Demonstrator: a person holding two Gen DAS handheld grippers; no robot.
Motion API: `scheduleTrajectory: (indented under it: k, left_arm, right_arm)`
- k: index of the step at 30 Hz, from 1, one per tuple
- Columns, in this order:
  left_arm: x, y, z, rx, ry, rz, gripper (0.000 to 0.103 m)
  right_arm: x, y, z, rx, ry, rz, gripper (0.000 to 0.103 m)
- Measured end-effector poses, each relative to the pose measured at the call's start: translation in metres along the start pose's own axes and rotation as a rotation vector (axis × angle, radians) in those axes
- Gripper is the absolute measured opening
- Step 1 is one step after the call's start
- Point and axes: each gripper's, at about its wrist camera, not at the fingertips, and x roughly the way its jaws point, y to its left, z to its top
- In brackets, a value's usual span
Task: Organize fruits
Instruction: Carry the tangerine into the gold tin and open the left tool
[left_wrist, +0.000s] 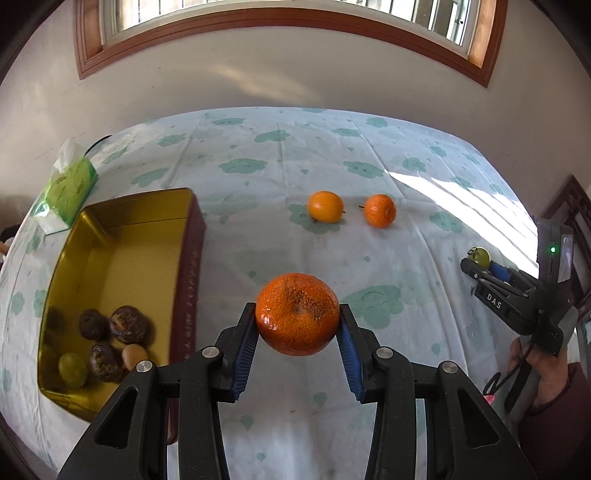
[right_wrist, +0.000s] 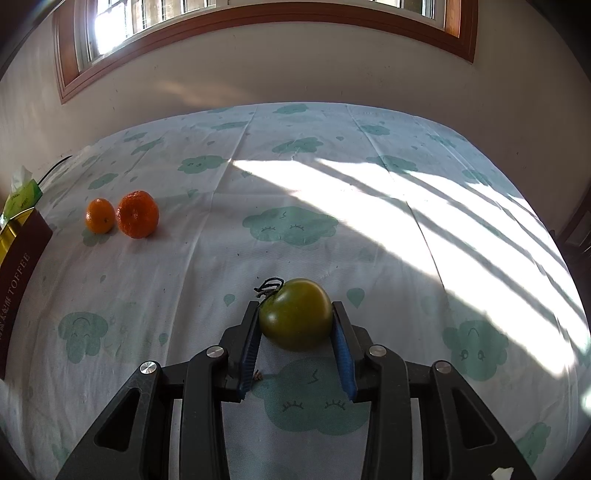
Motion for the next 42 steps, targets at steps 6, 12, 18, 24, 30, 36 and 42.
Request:
scheduleTrajectory:
  k: [6,12,18,24,30,36,42]
  left_arm:
    - [-0.026,0.059,-0.006,-0.083,-0.022,0.048,0.043]
    - [-0.043,0.122,-0.015,-0.161,-0.034,0.152,0.043]
    - [-0.051,0.170,-0.025,-0.249,-0.028,0.199,0.043]
    - [-0.038,0.180,-0.037,-0.275,0.010,0.197,0.043]
    - [-0.019,0.174,-0.049,-0.251,0.061,0.179,0.043]
    - [-0.010,0.171,-0.056,-0.232,0.075,0.194,0.043]
    - [-0.009,0.166,-0.059,-0.197,0.066,0.211,0.043]
  right_arm:
    - [0.000,0.000,0.000,-0.001,0.000,-0.001,0.035]
    - [0.000,0.000,0.000,-0.001,0.000,-0.001,0.035]
    - [0.000,0.000,0.000,-0.001,0.000,-0.001,0.035]
    - [0.000,0.001,0.000,-0.002,0.000,-0.002,0.035]
    - [0.000,0.001,0.000,-0.001,0.000,-0.001,0.035]
    - [0.000,0.001,0.000,-0.001,0.000,-0.001,0.035]
    - [0.000,0.001,0.000,-0.001,0.000,-0.002,0.035]
